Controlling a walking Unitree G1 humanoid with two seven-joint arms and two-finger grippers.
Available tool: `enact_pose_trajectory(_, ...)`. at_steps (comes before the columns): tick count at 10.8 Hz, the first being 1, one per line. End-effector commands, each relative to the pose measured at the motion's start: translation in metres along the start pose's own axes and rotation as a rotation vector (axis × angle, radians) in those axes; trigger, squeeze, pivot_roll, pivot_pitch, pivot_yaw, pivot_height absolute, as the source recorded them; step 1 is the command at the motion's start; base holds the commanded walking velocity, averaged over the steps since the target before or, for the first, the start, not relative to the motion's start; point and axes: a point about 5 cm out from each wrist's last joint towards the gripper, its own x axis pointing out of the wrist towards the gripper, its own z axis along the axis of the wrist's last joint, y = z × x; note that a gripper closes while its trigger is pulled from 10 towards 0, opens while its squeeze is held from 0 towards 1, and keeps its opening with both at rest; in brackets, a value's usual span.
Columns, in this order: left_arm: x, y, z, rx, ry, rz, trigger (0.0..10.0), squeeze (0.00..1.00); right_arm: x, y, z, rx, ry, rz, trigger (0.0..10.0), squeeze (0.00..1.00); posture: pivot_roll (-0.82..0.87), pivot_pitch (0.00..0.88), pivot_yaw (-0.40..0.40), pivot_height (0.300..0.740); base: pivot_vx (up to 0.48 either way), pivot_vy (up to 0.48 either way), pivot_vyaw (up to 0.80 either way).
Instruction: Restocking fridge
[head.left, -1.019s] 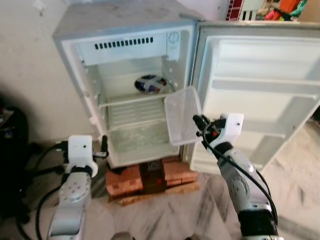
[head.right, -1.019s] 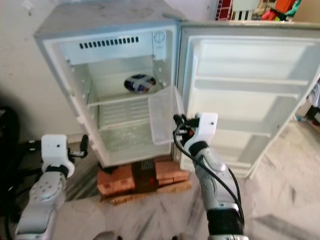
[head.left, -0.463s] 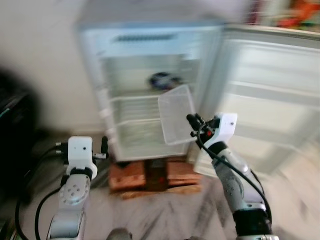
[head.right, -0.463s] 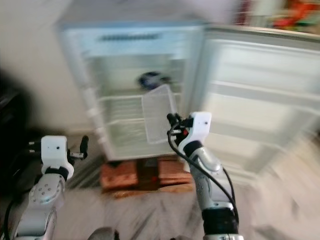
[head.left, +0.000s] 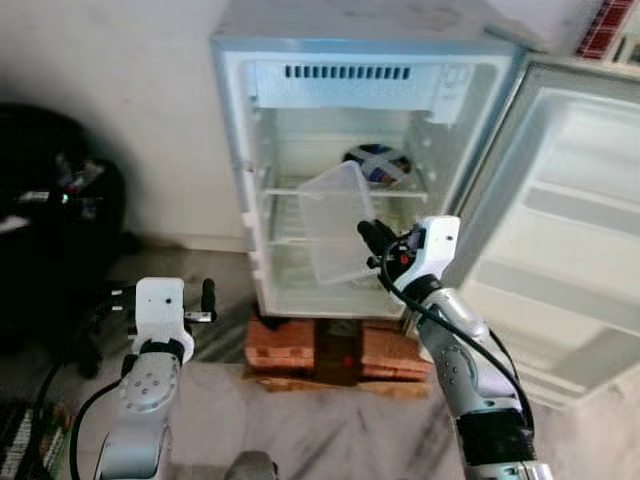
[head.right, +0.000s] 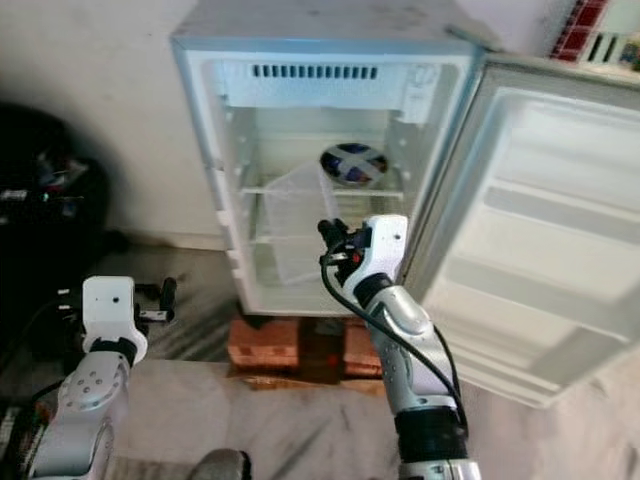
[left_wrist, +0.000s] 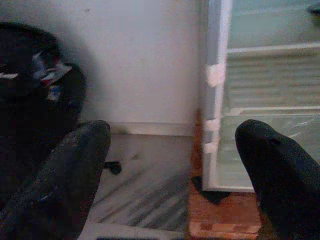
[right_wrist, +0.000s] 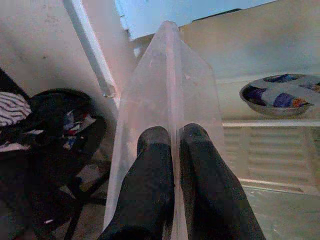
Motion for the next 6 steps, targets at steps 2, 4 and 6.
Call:
enact_pose_trajectory(2, 0.0019, 0.0039, 0.0064, 0.015, -0.019, 0.002, 10.0, 0.0, -0.0003, 0.0018, 0.0029, -0.027, -0.005, 0.015, 10.0, 0.0, 0.12, 0.0, -0.01, 0.74, 0.0, 0.0, 0.4)
enact_pose_trajectory(4, 0.0037, 0.0032, 0.0073, 0.033, -0.016, 0.008, 10.0, 0.0, 0.0008, -0.0001, 0.0036, -0.025, -0.008, 0.002, 10.0, 0.0, 0.12, 0.0, -0.008, 0.74, 0.0, 0.0, 0.8)
enact_pose_trajectory(6, 0.0032, 0.0018, 0.0062, 0.022, -0.011, -0.002, 10.0, 0.0, 0.0009, 0.0002, 0.0021, -0.021, -0.001, 0.0, 10.0, 0.0, 0.12, 0.0, -0.006, 0.74, 0.0, 0.0, 0.64)
